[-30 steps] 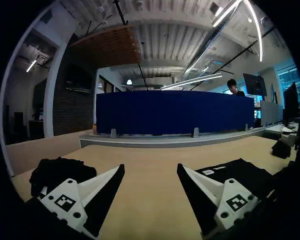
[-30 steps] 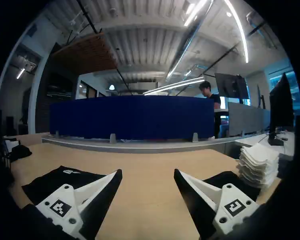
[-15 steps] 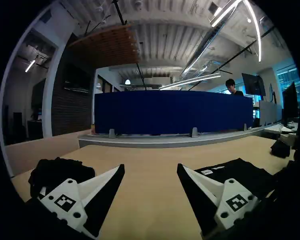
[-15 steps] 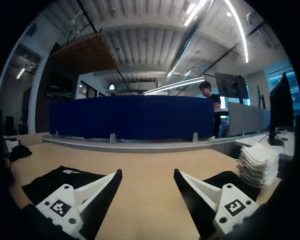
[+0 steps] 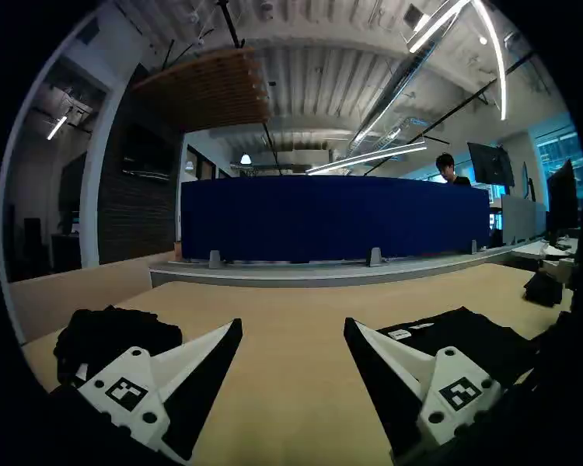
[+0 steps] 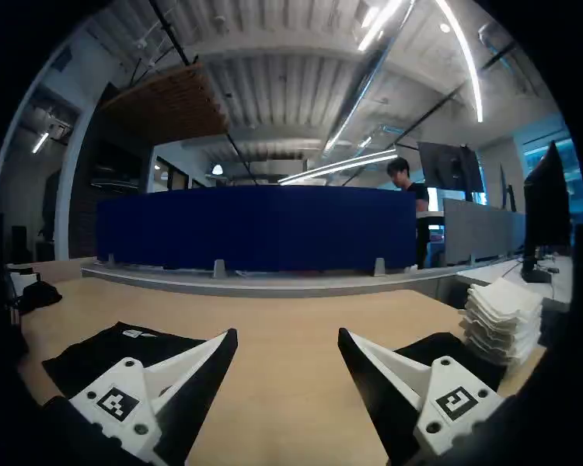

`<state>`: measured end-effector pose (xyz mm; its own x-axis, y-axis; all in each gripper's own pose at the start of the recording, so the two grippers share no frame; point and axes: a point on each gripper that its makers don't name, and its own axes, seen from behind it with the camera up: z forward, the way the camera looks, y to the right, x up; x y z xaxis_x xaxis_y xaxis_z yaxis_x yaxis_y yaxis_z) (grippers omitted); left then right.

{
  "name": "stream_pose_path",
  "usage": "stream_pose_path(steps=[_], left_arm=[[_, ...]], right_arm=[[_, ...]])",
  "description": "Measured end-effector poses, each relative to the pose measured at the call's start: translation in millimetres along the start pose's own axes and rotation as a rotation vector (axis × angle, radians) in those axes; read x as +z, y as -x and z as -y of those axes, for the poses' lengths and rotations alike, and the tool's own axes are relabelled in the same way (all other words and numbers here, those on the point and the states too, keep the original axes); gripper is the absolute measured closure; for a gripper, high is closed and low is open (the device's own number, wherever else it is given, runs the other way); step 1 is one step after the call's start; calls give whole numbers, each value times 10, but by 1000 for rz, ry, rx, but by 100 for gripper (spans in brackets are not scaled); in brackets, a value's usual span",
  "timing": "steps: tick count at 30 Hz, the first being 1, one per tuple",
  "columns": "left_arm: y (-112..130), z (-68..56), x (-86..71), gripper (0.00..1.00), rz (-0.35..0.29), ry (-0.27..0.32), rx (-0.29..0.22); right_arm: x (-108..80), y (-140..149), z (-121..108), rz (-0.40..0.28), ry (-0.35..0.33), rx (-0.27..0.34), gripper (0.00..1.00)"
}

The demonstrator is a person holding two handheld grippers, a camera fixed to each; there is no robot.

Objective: Fold towel

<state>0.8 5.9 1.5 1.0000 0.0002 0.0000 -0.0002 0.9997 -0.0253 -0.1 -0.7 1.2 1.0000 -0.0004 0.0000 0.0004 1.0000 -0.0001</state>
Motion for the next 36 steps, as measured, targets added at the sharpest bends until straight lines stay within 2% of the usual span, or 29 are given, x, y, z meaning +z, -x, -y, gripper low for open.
stream_pose_path(steps=[14, 20, 24, 27, 36], left_arm=[[11, 58, -5, 3, 4, -25, -6], [-68, 107, 1, 3, 29, -38, -38], [-312, 135, 7, 3, 28, -44, -54], [-582, 118, 13, 3, 27, -41, -48], [-1531, -75, -27, 3, 24, 3, -17]], right_arm=[[19, -20, 3, 9, 8, -5, 0], [-2, -408, 46, -21, 5, -4, 0], [-27, -722, 37, -24, 11, -6, 0], [-51, -973, 18, -20, 19, -9, 0], [-98, -1741, 2, -7, 27, -9, 0]])
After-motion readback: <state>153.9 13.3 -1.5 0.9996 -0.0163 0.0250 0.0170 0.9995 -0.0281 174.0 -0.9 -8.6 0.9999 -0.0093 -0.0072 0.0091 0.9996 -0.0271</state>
